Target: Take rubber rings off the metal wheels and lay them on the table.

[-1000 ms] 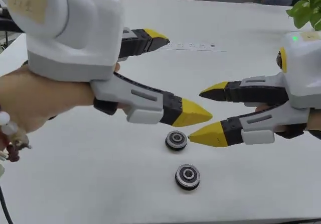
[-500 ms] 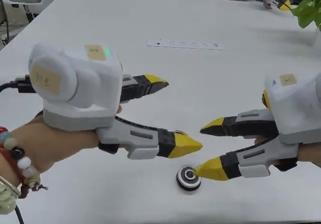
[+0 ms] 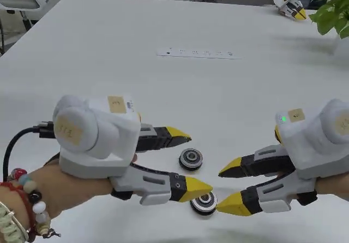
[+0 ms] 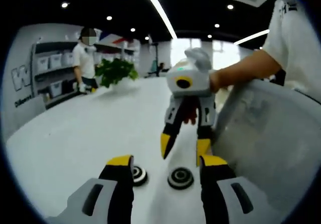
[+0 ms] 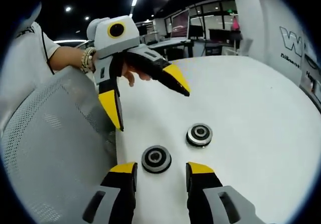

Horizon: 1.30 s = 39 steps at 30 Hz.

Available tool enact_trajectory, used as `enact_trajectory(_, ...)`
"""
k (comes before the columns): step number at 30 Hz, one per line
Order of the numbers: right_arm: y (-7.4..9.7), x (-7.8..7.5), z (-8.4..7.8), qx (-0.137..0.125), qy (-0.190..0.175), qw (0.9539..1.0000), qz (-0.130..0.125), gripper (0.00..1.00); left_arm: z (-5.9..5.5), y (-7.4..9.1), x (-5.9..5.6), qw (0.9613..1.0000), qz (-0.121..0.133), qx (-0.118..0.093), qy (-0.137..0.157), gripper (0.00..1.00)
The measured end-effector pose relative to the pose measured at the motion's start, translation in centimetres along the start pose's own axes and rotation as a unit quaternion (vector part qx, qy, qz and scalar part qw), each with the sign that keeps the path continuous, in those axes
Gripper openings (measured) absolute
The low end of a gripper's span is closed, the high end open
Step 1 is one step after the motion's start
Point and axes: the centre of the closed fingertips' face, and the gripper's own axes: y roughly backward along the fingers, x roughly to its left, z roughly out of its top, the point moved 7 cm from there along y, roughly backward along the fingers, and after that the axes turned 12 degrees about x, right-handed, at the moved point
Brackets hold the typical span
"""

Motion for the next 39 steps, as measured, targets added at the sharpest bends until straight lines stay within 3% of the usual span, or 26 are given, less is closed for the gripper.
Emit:
enact_trajectory(5, -0.6, 0.4, -0.3, 0.018, 0.008, 0.9998, 0.008, 0.35, -0.8, -1.0, -0.4, 0.9998, -0.012, 0.011, 0.012, 0.47)
enact_trajectory(11, -0.9, 0.5, -0.4, 0.028, 0.018, 0.9994, 0.007, 0.32, -1.2, -2.0, -0.9, 0.9998, -0.009, 0.019, -0.004, 0.36)
enact_trajectory(15, -1.0, 0.5, -0.2, 0.025, 0.022, 0.9994, 0.005, 0.30, -1.9, -2.6, -1.1, 0.9989, -0.012, 0.039, -0.020, 0.28)
enact_trajectory(19, -1.2, 0.6, -0.4, 0.032, 0.026, 0.9991, 0.008, 0.29, -2.7, -2.9, -1.3, 0.9984, -0.018, 0.053, -0.013, 0.28)
enact_trajectory(39, -1.7, 0.6, 0.0, 0.035, 0.037, 0.9987, -0.004, 0.22, -2.7, -3.9, -1.6, 0.9974, -0.019, 0.065, -0.021, 0.20)
